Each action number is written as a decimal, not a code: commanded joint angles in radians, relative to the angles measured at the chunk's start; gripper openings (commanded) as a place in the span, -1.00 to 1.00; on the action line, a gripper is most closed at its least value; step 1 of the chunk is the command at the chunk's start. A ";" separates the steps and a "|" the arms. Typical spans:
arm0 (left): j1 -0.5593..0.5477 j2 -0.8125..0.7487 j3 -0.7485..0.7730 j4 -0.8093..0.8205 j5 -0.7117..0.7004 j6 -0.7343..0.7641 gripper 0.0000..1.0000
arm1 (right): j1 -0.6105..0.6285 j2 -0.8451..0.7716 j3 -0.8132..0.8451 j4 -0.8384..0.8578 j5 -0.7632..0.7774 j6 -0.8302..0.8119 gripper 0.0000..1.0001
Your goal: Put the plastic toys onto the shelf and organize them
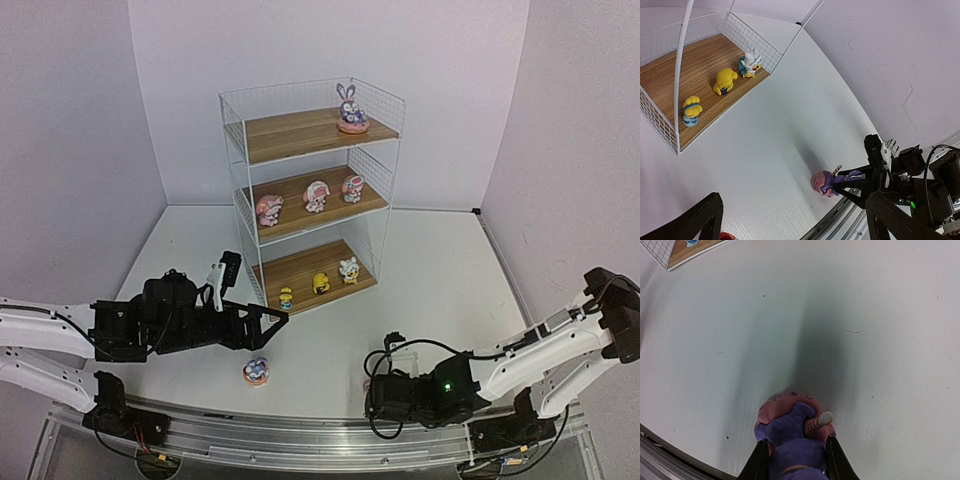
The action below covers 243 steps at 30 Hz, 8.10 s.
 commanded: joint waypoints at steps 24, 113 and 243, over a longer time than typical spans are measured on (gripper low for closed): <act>0.003 -0.024 0.021 0.069 0.065 0.094 0.99 | -0.188 -0.200 0.786 -0.418 -0.067 -0.477 -1.00; 0.003 -0.044 -0.049 0.065 -0.014 0.050 0.99 | -0.572 0.499 1.812 -0.254 -0.277 -0.946 -0.45; 0.002 -0.015 -0.057 0.121 0.012 0.055 0.99 | -0.701 0.348 1.612 -0.091 -0.831 -0.901 0.80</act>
